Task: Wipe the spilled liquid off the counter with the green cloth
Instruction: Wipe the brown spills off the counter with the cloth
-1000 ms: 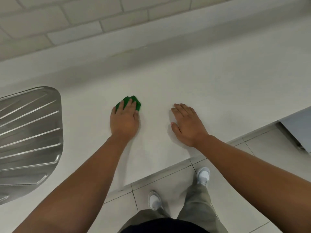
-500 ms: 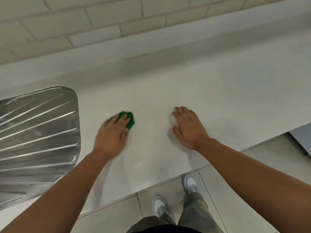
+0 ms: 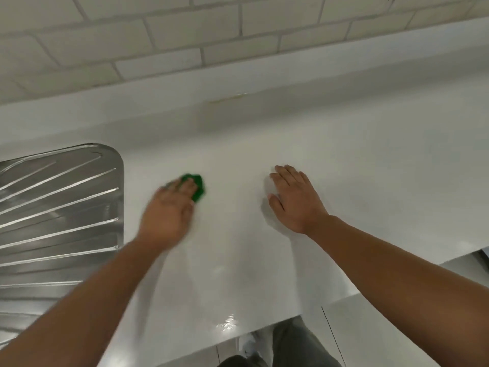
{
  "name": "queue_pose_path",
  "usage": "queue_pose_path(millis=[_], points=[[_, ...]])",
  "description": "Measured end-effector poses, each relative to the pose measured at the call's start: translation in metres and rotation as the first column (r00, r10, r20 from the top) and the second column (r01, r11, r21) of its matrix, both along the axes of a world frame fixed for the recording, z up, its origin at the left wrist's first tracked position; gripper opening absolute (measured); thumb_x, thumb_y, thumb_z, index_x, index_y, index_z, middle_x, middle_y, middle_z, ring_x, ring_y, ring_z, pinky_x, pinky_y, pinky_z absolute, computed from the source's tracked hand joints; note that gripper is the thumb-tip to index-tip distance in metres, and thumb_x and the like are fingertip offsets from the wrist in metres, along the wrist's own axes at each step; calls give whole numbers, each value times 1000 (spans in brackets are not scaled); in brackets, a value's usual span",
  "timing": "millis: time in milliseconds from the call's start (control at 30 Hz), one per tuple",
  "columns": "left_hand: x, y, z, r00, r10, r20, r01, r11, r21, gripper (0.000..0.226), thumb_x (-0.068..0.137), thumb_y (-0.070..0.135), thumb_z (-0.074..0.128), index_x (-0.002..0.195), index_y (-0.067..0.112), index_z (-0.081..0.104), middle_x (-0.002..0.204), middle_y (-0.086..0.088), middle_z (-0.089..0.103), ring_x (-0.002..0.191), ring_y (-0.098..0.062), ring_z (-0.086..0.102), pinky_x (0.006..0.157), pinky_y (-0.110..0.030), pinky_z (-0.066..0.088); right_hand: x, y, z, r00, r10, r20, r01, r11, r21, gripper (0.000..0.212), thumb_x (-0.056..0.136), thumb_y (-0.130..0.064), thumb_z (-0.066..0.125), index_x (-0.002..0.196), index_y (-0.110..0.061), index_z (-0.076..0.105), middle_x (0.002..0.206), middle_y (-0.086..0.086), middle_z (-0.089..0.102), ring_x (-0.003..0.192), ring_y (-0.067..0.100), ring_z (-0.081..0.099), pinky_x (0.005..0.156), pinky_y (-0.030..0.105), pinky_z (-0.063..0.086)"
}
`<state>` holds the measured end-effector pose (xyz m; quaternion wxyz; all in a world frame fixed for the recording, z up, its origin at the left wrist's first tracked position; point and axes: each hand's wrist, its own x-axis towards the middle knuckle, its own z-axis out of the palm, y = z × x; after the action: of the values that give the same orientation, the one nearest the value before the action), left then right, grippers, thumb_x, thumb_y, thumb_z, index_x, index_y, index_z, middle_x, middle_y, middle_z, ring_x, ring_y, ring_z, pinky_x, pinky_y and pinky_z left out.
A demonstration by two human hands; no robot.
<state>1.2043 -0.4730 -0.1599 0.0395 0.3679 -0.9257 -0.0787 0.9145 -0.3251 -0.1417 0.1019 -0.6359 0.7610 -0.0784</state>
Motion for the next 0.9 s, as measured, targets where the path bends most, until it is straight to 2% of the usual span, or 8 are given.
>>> queue_pose_path(millis=[100, 167, 333, 433, 667, 900], points=[[-26, -68, 0, 936, 353, 10, -353, 936, 3, 54, 98, 32, 27, 146, 13, 43, 153, -7, 42, 143, -29, 34, 116, -45, 26, -26, -23, 1, 1000, -15, -13, 15, 1000, -3, 79, 88, -51, 10, 150, -9, 32, 161, 10, 26, 150, 28, 17, 123, 45, 14], [-52, -100, 2, 895, 445, 14, -445, 895, -18, 51, 101, 29, 30, 148, 12, 40, 156, -8, 37, 144, -29, 30, 117, -45, 23, -41, -38, 3, 999, -29, -23, 28, 999, -21, 80, 87, -52, 9, 151, -10, 32, 161, 10, 25, 150, 27, 16, 123, 44, 13], [-123, -161, 5, 814, 579, 45, -579, 815, -5, 56, 102, 33, 20, 152, 11, 30, 160, -6, 28, 148, -26, 22, 119, -44, 18, -86, -75, -5, 999, -39, -25, 38, 998, -52, 79, 87, -52, 12, 151, -10, 33, 161, 10, 26, 150, 28, 17, 122, 45, 14], [-164, -174, 5, 839, 545, -10, -545, 839, -4, 55, 101, 33, 21, 150, 12, 35, 158, -5, 32, 146, -24, 26, 118, -42, 19, -112, -89, -13, 1000, -14, -28, 12, 998, -64, 76, 88, -50, 15, 148, -9, 37, 158, 11, 31, 148, 29, 22, 121, 46, 18], [-238, -180, 0, 931, 337, -138, -350, 933, -86, 47, 101, 28, 32, 143, 14, 48, 150, -5, 46, 138, -25, 41, 113, -36, 30, -163, -121, -21, 998, 63, -19, -65, 989, -129, 64, 93, -43, 26, 141, -6, 47, 151, 12, 42, 143, 30, 32, 118, 48, 25], [-340, -168, -1, 990, 111, -92, -117, 991, -61, 49, 103, 34, 33, 147, 17, 43, 156, 0, 38, 144, -18, 31, 119, -33, 21, -191, -141, -14, 998, 70, 0, -69, 987, -142, 66, 91, -42, 25, 142, -6, 48, 152, 13, 42, 142, 31, 34, 118, 44, 25]])
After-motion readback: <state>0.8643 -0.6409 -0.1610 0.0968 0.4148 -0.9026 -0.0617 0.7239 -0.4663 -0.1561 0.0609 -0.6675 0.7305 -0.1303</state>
